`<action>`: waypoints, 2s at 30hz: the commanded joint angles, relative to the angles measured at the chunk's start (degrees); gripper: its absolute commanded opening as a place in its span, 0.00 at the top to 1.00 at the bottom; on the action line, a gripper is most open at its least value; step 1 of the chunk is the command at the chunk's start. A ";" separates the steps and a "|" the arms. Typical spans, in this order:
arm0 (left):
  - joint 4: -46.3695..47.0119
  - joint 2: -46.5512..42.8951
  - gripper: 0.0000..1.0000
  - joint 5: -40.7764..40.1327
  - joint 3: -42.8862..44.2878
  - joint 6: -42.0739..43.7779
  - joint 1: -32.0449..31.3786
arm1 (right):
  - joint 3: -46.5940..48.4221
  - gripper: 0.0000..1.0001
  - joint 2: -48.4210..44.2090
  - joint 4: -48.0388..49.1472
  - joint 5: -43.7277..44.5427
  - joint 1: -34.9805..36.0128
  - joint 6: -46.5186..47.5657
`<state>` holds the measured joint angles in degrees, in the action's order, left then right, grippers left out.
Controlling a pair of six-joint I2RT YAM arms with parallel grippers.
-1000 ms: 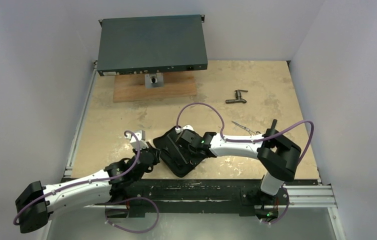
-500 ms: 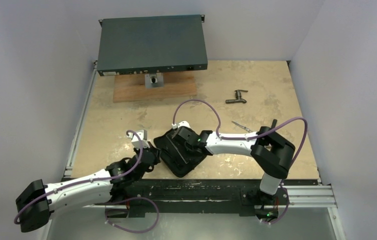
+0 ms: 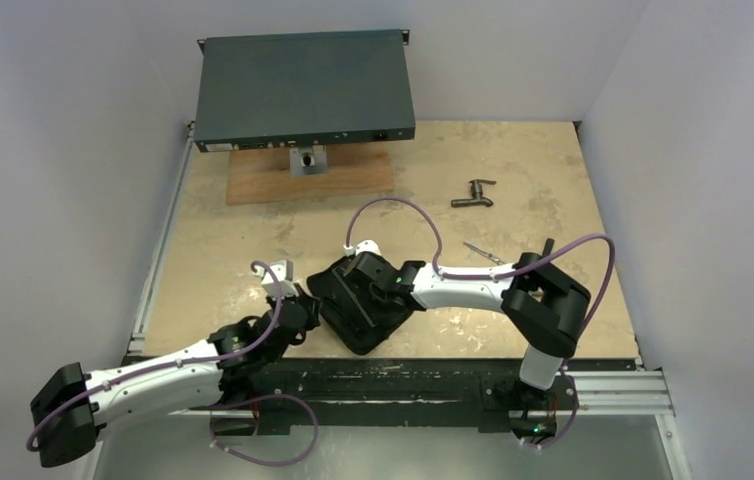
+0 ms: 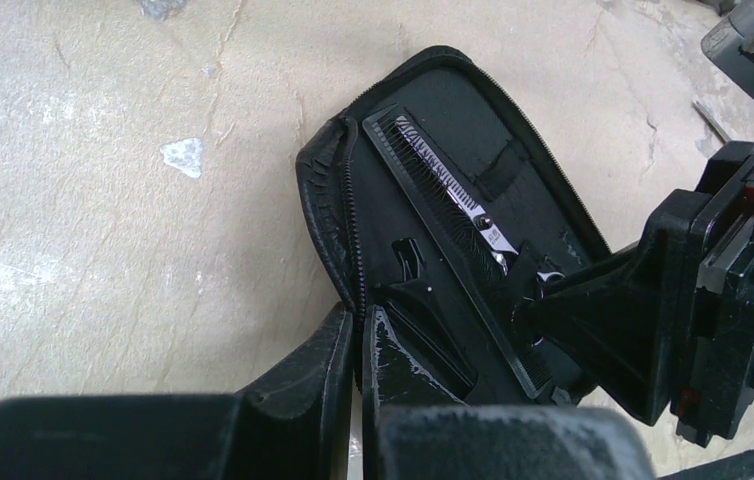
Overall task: Sort the hair-cutting tools
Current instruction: Place the scissors in the hairdressing tool bag.
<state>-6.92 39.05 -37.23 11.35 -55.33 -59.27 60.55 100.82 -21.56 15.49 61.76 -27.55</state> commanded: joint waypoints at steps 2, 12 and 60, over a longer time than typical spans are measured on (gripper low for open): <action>-2.91 -0.91 1.00 1.67 2.31 1.26 -0.68 | -1.28 0.64 -4.38 1.81 2.11 -0.73 -0.34; -4.31 2.20 1.00 1.18 5.68 4.90 -0.59 | -2.82 0.53 -14.08 -4.43 1.99 -0.87 0.14; 10.48 41.29 0.88 7.60 26.45 17.73 11.08 | -18.67 0.64 -16.16 19.52 -2.19 -18.39 -8.68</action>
<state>-1.58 79.26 -30.28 34.54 -39.22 -49.17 43.29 89.76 -1.85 12.38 42.85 -32.32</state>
